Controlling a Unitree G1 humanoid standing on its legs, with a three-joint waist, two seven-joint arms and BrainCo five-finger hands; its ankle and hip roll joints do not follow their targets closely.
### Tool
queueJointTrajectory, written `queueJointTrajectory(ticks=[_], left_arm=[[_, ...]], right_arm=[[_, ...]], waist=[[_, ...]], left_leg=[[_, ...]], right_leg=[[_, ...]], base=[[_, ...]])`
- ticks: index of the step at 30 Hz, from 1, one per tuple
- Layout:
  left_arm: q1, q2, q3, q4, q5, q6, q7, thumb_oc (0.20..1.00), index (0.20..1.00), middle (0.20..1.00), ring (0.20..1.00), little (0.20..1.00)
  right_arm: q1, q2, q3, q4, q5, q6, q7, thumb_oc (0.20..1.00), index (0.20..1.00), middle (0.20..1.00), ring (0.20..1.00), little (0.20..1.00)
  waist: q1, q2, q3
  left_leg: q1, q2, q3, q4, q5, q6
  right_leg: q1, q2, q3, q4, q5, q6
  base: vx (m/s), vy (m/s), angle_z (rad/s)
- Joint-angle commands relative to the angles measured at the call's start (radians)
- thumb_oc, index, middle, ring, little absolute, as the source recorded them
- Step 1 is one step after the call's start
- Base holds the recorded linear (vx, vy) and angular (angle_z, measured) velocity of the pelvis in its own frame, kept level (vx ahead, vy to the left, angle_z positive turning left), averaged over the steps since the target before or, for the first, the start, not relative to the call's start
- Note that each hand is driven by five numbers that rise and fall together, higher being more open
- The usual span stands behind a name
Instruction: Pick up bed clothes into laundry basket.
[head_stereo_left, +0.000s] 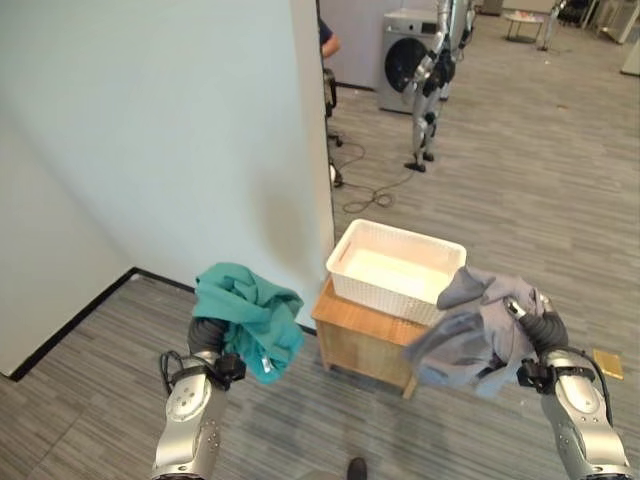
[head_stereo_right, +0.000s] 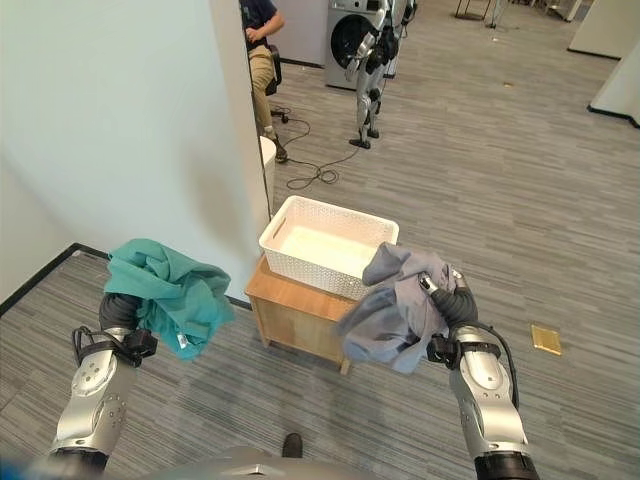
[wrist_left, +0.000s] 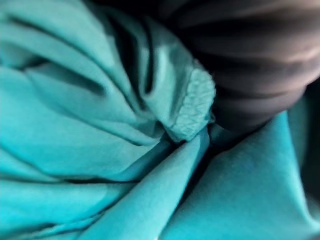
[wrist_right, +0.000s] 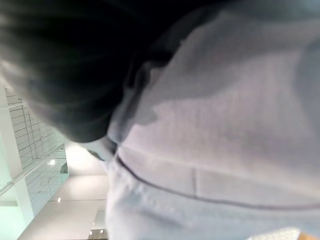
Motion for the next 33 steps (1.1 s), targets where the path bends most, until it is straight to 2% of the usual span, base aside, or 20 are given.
queueJointTrajectory(ticks=[1,2,4,6,9,10,11,12,13,14,16,17,18,19,21,22,24,26,29,33], left_arm=[[-0.039,0.051,0.03,-0.103,0.018,-0.063,0.005,0.2,0.2,0.2,0.2,0.2],[-0.046,0.066,0.029,-0.107,0.023,-0.064,0.0,0.2,0.2,0.2,0.2,0.2],[-0.05,0.074,0.026,-0.109,0.023,-0.064,-0.003,0.2,0.2,0.2,0.2,0.2],[-0.067,0.086,0.013,-0.114,0.021,-0.064,-0.013,0.2,0.2,0.2,0.2,0.2],[-0.103,0.091,-0.043,-0.09,0.007,-0.058,-0.038,0.2,0.2,0.2,0.2,0.2],[-0.113,0.092,-0.064,-0.085,0.027,-0.059,-0.034,0.2,0.2,0.2,0.2,0.2],[-0.114,0.091,-0.064,-0.084,0.027,-0.059,-0.034,0.2,0.2,0.2,0.2,0.2],[-0.094,0.09,-0.078,-0.096,0.002,-0.046,-0.07,0.2,0.2,0.2,0.2,0.2],[-0.075,0.077,-0.079,-0.09,-0.006,-0.054,-0.073,0.2,0.2,0.2,0.2,0.2],[-0.048,0.058,-0.112,-0.084,-0.034,-0.052,-0.095,0.2,0.2,0.2,0.2,0.2],[-0.004,0.053,-0.134,-0.083,-0.051,-0.039,-0.116,0.2,0.2,0.2,0.2,0.2],[0.028,0.059,-0.15,-0.08,-0.071,-0.029,-0.134,0.2,0.2,0.2,0.2,0.2],[0.029,0.056,-0.147,-0.08,-0.072,-0.029,-0.134,0.2,0.2,0.2,0.2,0.2],[0.057,0.072,-0.16,-0.087,-0.09,-0.024,-0.138,0.2,0.2,0.2,0.2,0.2],[0.064,0.082,-0.164,-0.088,-0.103,-0.025,-0.138,0.2,0.2,0.2,0.2,0.2],[0.072,0.092,-0.166,-0.088,-0.116,-0.026,-0.137,0.2,0.2,0.2,0.2,0.2],[0.1,0.113,-0.159,-0.096,-0.134,-0.023,-0.129,0.2,0.2,0.2,0.2,0.2],[0.112,0.126,-0.16,-0.097,-0.153,-0.021,-0.123,0.2,0.2,0.2,0.2,0.2],[0.129,0.13,-0.145,-0.101,-0.169,-0.016,-0.108,0.2,0.2,0.2,0.2,0.2],[0.115,0.135,-0.149,-0.111,-0.168,-0.014,-0.094,0.2,0.2,0.2,0.2,0.2]], right_arm=[[-0.069,-0.03,-0.047,-0.064,-0.06,-0.078,-0.028,0.2,0.2,0.2,0.2,0.2],[-0.08,-0.028,-0.069,-0.089,-0.065,-0.083,-0.034,0.2,0.2,0.2,0.2,0.2],[-0.083,-0.029,-0.081,-0.1,-0.064,-0.084,-0.036,0.2,0.2,0.2,0.2,0.2],[-0.112,-0.057,-0.107,-0.119,-0.062,-0.093,-0.04,0.2,0.2,0.2,0.2,0.2],[-0.197,-0.198,-0.161,-0.126,-0.064,-0.107,-0.058,0.2,0.2,0.2,0.2,0.2],[-0.232,-0.267,-0.169,-0.112,-0.081,-0.121,-0.072,0.2,0.2,0.2,0.2,0.2],[-0.233,-0.268,-0.168,-0.111,-0.08,-0.122,-0.072,0.2,0.2,0.2,0.2,0.2],[-0.22,-0.321,-0.188,-0.128,-0.107,-0.082,-0.033,0.2,0.2,0.2,0.2,0.2],[-0.24,-0.36,-0.181,-0.155,-0.098,-0.083,-0.009,0.2,0.2,0.2,0.2,0.2],[-0.328,-0.456,-0.159,-0.105,-0.064,-0.11,-0.014,0.2,0.2,0.2,0.2,0.2],[-0.399,-0.545,-0.121,-0.07,-0.058,-0.107,-0.005,0.2,0.2,0.2,0.2,0.2],[-0.481,-0.669,-0.062,-0.012,-0.091,-0.099,-0.001,0.2,0.2,0.2,0.2,0.2],[-0.493,-0.672,-0.05,-0.004,-0.09,-0.102,-0.002,0.2,0.2,0.2,0.2,0.2],[-0.61,-0.765,0.029,0.059,-0.091,-0.102,-0.018,0.2,0.2,0.2,0.2,0.2],[-0.695,-0.811,0.092,0.111,-0.089,-0.099,-0.028,0.2,0.2,0.2,0.2,0.2],[-0.811,-0.845,0.189,0.176,-0.089,-0.098,-0.041,0.2,0.2,0.2,0.2,0.2],[-1.015,-0.879,0.377,0.308,-0.126,-0.071,-0.057,0.2,0.2,0.2,0.2,0.2],[-1.163,-0.85,0.511,0.434,-0.135,-0.044,-0.07,0.2,0.2,0.2,0.2,0.2],[-1.27,-0.756,0.597,0.657,-0.079,-0.011,-0.074,0.2,0.2,0.2,0.2,0.2],[-1.327,-0.637,0.67,0.832,-0.088,0.036,-0.047,0.2,0.2,0.2,0.2,0.2]], waist=[[0.009,0.001,0.011],[-0.02,0.026,0.027],[-0.032,0.031,0.027],[-0.044,0.029,0.024],[-0.067,-0.003,0.021],[-0.06,-0.016,0.026],[-0.062,-0.015,0.028],[-0.047,-0.025,0.015],[-0.044,-0.032,0.009],[-0.041,-0.042,-0.007],[-0.02,-0.056,-0.017],[-0.003,-0.07,-0.024],[-0.006,-0.067,-0.023],[0.01,-0.082,-0.022],[0.015,-0.089,-0.021],[0.02,-0.092,-0.02],[0.032,-0.099,-0.02],[0.045,-0.103,-0.014],[0.063,-0.101,-0.002],[0.08,-0.092,0.028]], left_leg=[[-0.003,0.087,-0.048,0.011,0.041,-0.086],[0.039,0.095,-0.072,-0.01,0.035,-0.074],[0.058,0.096,-0.09,-0.018,0.032,-0.073],[0.084,0.098,-0.118,-0.031,0.028,-0.08],[0.096,0.078,-0.203,-0.04,0.013,-0.096],[0.092,0.073,-0.227,-0.033,0.011,-0.099],[0.093,0.073,-0.229,-0.032,0.011,-0.099],[0.088,0.062,-0.259,-0.033,0.006,-0.096],[0.091,0.062,-0.257,-0.043,0.003,-0.097],[0.087,0.063,-0.264,-0.047,0.007,-0.099],[0.081,0.064,-0.274,-0.048,0.01,-0.105],[0.077,0.063,-0.288,-0.05,0.009,-0.109],[0.077,0.063,-0.288,-0.05,0.009,-0.109],[0.071,0.066,-0.3,-0.053,0.012,-0.115],[0.068,0.066,-0.307,-0.055,0.015,-0.117],[0.063,0.066,-0.315,-0.057,0.018,-0.118],[0.055,0.063,-0.332,-0.059,0.024,-0.123],[0.046,0.062,-0.345,-0.059,0.028,-0.125],[0.042,0.064,-0.358,-0.058,0.019,-0.126],[0.02,0.06,-0.369,-0.056,0.028,-0.128]], right_leg=[[-0.125,-0.024,-0.031,0.177,0.328,0.029],[-0.201,-0.014,-0.016,0.274,0.341,0.027],[-0.231,-0.009,-0.005,0.285,0.324,0.014],[-0.261,-0.017,0.009,0.192,0.298,-0.006],[-0.247,0.043,0.119,-0.088,0.278,-0.014],[-0.214,0.045,0.135,-0.12,0.284,-0.015],[-0.211,0.045,0.133,-0.122,0.284,-0.015],[-0.18,0.036,0.137,-0.148,0.282,-0.005],[-0.165,0.028,0.124,-0.177,0.292,-0.001],[-0.142,0.035,0.12,-0.232,0.312,-0.005],[-0.124,0.034,0.104,-0.261,0.314,-0.011],[-0.108,0.038,0.098,-0.282,0.313,-0.019],[-0.107,0.038,0.098,-0.283,0.314,-0.019],[-0.101,0.039,0.087,-0.289,0.312,-0.026],[-0.101,0.04,0.083,-0.29,0.313,-0.027],[-0.102,0.042,0.078,-0.292,0.312,-0.029],[-0.1,0.045,0.065,-0.301,0.313,-0.033],[-0.1,0.05,0.055,-0.305,0.314,-0.036],[-0.093,0.057,0.043,-0.323,0.31,-0.039],[-0.105,0.061,0.034,-0.325,0.311,-0.042]], base=[[0.17,0.183,-0.3],[0.18,0.149,-0.11],[0.18,0.089,0.12],[0.23,-0.043,0.45],[0.26,-0.096,0.66],[0.08,-0.048,0.84],[0.09,-0.052,0.98],[0.07,-0.046,1.5],[0.14,-0.107,1.35],[0.12,-0.108,1.0],[0.12,-0.094,0.21],[0.09,-0.056,0.12],[0.08,-0.065,0.17],[0.02,-0.026,0.21],[0.03,-0.027,0.19],[0.03,-0.022,0.08],[0.04,-0.015,0.08],[0.04,-0.016,0.26],[0.08,-0.019,0.14],[-0.01,0.001,0.19]])
